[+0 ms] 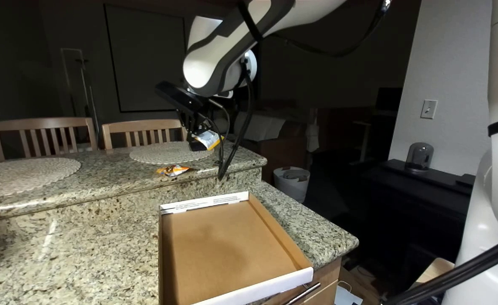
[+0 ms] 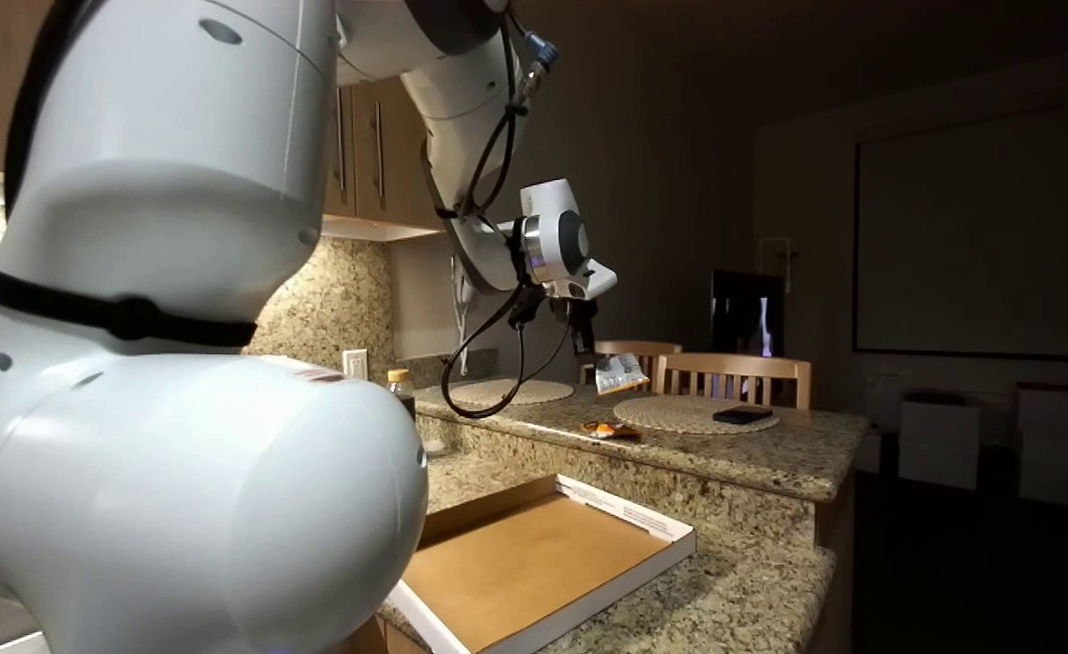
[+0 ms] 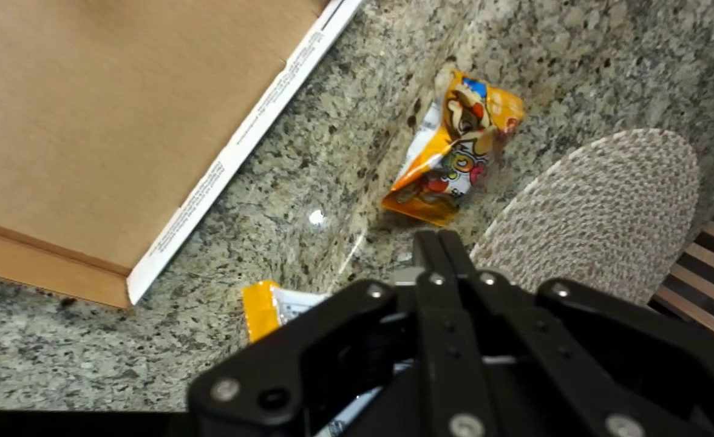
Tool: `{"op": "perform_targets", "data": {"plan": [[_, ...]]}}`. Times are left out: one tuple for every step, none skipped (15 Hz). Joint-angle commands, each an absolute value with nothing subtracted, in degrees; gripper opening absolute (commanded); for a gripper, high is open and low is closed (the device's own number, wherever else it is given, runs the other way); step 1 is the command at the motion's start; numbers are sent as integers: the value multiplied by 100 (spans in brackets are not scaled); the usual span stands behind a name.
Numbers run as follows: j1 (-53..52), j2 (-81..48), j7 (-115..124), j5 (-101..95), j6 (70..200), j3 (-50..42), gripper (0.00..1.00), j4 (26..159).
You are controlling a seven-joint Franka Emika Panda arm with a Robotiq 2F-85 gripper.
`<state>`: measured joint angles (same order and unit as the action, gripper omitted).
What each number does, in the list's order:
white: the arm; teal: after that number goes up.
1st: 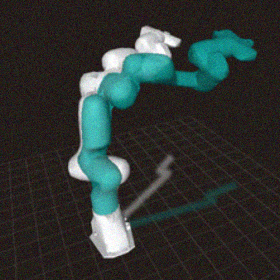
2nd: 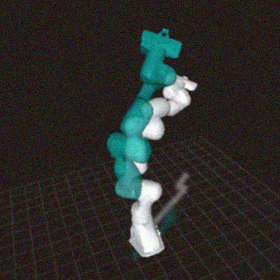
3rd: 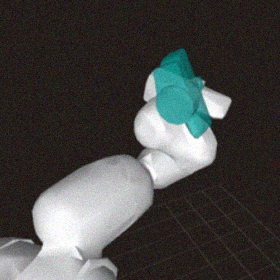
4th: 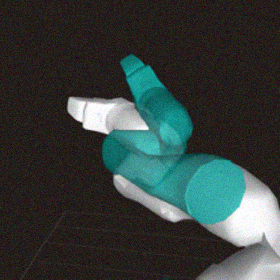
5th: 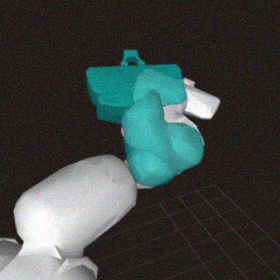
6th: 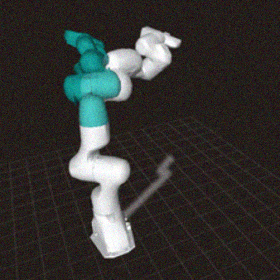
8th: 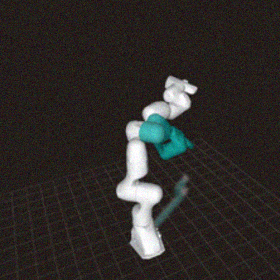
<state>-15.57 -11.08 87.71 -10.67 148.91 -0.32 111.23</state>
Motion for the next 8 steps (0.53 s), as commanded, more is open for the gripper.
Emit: {"op": "perform_targets", "data": {"plan": [[-1532, -1776, 8896, -1154, 14350, 55, 1, 10032], [-1527, -1995, 8805, -1058, 14135, 68, 2, 9666], [-1491, -2188, 8635, -887, 13903, 118, 2, 9342], [-1422, -2418, 8438, -646, 13621, 194, 2, 8957], [-1371, -2612, 8289, -448, 13386, 254, 1, 8635], [-1305, -2820, 8119, -210, 13082, 315, 1, 8269], [-1279, -3008, 8035, -42, 12771, 330, 1, 7949], [-1274, -3187, 7988, 56, 12543, 312, 1, 7674]]}}
